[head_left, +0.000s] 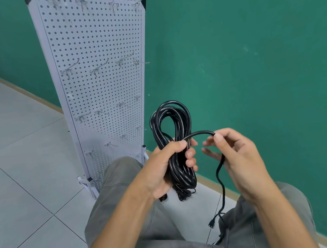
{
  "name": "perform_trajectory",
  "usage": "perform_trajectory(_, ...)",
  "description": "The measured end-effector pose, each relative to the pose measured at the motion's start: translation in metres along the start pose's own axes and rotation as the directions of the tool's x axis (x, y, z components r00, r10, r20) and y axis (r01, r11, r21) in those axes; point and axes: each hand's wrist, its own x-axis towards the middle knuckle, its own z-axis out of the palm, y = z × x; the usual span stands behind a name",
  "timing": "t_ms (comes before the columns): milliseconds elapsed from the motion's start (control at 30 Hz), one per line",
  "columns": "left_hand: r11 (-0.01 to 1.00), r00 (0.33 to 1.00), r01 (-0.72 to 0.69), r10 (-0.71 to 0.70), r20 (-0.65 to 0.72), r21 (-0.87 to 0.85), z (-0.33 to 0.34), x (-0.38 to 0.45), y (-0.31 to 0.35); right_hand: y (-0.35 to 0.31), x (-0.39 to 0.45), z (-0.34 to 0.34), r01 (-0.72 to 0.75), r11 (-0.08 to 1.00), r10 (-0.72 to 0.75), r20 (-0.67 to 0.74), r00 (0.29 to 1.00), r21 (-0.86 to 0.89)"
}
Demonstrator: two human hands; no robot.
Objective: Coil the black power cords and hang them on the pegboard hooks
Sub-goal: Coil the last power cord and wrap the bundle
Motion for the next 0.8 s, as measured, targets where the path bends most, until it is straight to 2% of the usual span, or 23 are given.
perform_trajectory(133,0.991,0.995,0.038,-0.026,-0.099,0.128,0.002,0.002,-0.004,-0.015,0.008,0.012,0.072,0.987,-0.077,-0.033,0.996,-0.147)
perform_trajectory(333,0.963,0.980,0.047,0.007,-0.197,0.267,0.001,0.004,-0.009,-0.031,0.018,0.035,0.144,0.932,-0.117,0.100,0.988,-0.332)
perform_trajectory(433,0.935,0.981,0.033,0.038,-0.192,0.354,0.000,0.004,-0.008,-0.040,0.022,0.049,0.166,0.905,-0.124,0.131,0.984,-0.391)
perform_trajectory(600,0.941,0.984,0.004,0.057,-0.169,0.340,-0.002,0.004,-0.002,-0.042,0.036,0.061,0.196,0.917,-0.146,0.165,0.975,-0.348)
perform_trajectory(800,0.909,0.991,-0.074,0.113,-0.071,0.410,-0.003,0.002,0.005,-0.029,0.046,0.071,0.182,0.925,-0.153,0.110,0.982,-0.335)
